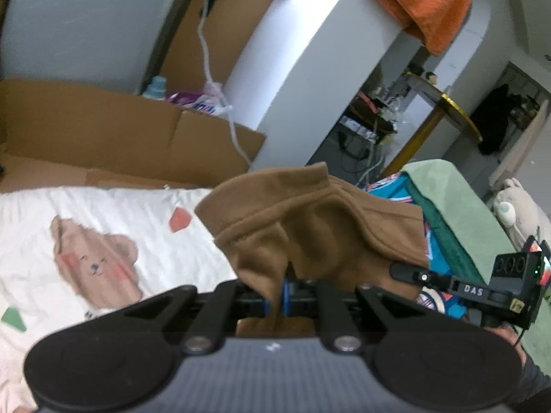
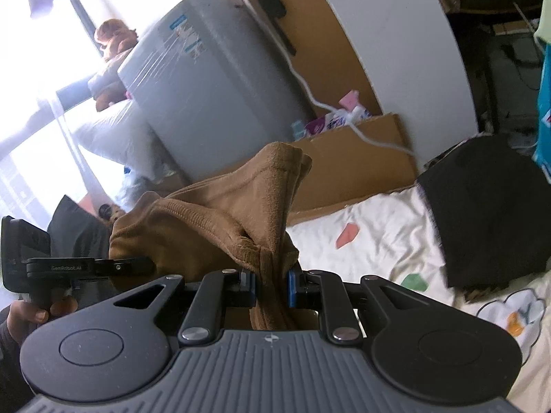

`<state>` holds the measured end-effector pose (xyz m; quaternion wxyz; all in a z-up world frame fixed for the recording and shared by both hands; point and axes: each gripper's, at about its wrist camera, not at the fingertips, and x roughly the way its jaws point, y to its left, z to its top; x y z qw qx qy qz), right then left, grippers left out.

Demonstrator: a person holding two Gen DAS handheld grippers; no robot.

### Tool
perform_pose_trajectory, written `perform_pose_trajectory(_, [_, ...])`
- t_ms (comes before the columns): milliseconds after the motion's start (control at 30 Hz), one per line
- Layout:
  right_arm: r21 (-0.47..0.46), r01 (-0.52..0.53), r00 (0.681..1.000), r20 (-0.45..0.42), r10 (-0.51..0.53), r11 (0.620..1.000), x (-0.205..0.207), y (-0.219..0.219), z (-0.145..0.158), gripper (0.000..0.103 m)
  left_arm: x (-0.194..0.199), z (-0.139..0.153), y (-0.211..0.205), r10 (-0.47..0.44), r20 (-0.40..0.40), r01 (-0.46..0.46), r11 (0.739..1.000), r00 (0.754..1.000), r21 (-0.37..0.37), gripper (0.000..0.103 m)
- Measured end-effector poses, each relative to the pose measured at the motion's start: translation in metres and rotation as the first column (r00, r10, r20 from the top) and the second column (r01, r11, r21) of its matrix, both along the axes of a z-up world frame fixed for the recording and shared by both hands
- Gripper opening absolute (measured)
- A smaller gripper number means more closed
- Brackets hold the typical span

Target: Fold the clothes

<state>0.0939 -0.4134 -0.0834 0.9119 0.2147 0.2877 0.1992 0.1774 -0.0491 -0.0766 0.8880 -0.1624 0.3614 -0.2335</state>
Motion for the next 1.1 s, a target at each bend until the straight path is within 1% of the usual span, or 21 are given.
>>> perform_pose_trajectory(200, [-0.006,0.061,0.998,0.026,-0.061,0.998,0.006,-0.021,0.008,0.016,0.015,0.011,-0.024,-0.03,0.035,0.03,1.0,0.999,0.0,0.008])
perform_pose_trajectory(400, [-0.008,0.134,0.99,0.048,-0.134,0.991,0.01,-0.044,0.014,0.016,0.032,0.019,-0.052,-0.047,0.048,0.046,0.999,0.998,0.022,0.008])
perform_pose_trajectory(567, [-0.031,0.184,0.982,0.06,-0.182,0.982,0.014,-0.064,0.02,0.016,0.049,0.02,-0.076,-0.071,0.062,0.069,0.997,0.996,0.039,0.008])
perform_pose_trajectory(667, [-0.042,0.21,0.976,0.071,-0.207,0.977,0.018,-0.078,0.024,0.016,0.059,0.016,-0.087,-0.062,0.06,0.061,0.998,0.996,0.017,0.008])
perform_pose_trajectory(867, [-0.068,0.254,0.965,0.092,-0.248,0.965,0.024,-0.105,0.031,0.016,0.074,0.011,-0.118,-0.071,0.055,0.07,0.997,0.996,0.009,0.007])
perform_pose_trajectory(1000, [-0.068,0.288,0.956,0.076,-0.283,0.955,0.026,-0.128,0.032,0.016,0.081,0.013,-0.14,-0.094,0.064,0.094,0.996,0.994,0.002,0.007])
perform_pose_trajectory(1100, [-0.087,0.311,0.949,0.071,-0.306,0.946,0.027,-0.143,0.039,0.016,0.088,0.017,-0.158,-0.113,0.068,0.114,0.993,0.991,-0.012,0.007])
